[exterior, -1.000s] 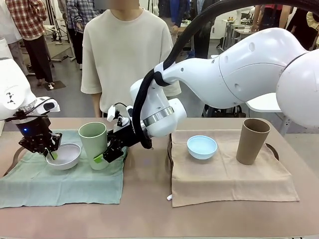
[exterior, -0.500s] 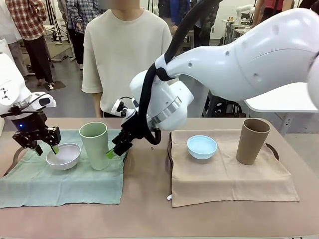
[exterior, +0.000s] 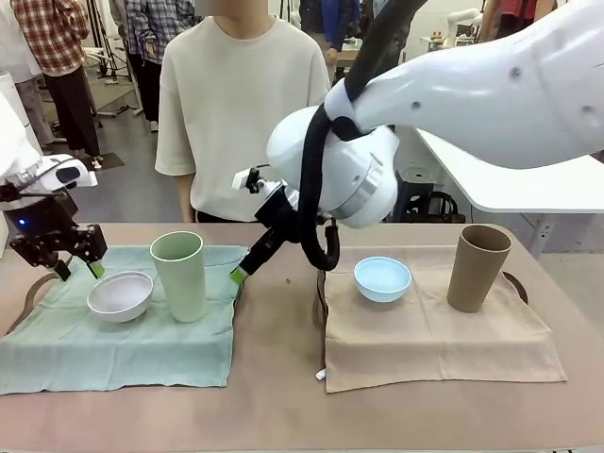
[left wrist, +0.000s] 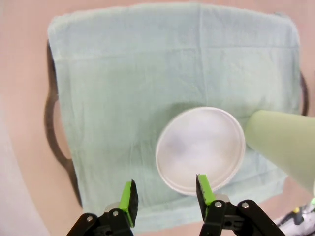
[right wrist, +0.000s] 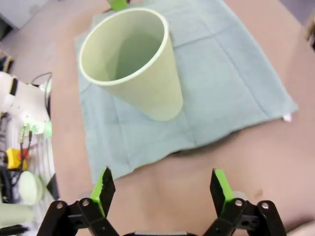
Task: Set up a tray with a mat and arrange the tableware.
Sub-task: Place the Picnic Bowl and Reusable plastic cup back onto the Handle tray in front of the human's position.
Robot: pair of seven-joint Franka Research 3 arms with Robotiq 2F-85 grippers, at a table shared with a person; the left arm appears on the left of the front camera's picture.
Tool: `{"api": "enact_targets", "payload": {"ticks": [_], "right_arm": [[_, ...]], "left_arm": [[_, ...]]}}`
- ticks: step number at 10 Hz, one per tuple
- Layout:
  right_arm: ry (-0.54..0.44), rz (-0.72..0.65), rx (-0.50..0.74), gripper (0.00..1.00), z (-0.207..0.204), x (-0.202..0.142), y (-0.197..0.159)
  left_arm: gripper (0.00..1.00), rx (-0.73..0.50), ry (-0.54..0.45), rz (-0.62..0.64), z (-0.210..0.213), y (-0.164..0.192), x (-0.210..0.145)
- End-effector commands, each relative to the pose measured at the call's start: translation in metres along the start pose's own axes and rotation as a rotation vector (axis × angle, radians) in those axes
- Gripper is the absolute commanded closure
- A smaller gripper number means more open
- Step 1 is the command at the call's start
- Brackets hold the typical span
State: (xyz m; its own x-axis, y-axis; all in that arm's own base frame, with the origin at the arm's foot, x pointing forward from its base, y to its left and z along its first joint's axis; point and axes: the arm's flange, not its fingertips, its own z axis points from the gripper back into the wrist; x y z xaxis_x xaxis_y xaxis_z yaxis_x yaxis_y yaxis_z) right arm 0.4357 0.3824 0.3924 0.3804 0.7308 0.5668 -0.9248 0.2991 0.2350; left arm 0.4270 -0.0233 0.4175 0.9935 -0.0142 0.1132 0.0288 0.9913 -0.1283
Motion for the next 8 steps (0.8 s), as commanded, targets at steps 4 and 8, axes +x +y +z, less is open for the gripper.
{"api": "enact_targets", "payload": {"ticks": [4,8], "right_arm": [[0.208,-0.371,-0.238,0.0,0.129,0.002,0.09],[0.336,-0.585,-0.395,0.0,0.185,0.018,0.148]], "left_arm": [[0.36,0.071,-0.098,-0.183,0.117,-0.067,-0.02],[0.36,0.186,-0.1,-0.249,0.152,-0.127,-0.022]]}}
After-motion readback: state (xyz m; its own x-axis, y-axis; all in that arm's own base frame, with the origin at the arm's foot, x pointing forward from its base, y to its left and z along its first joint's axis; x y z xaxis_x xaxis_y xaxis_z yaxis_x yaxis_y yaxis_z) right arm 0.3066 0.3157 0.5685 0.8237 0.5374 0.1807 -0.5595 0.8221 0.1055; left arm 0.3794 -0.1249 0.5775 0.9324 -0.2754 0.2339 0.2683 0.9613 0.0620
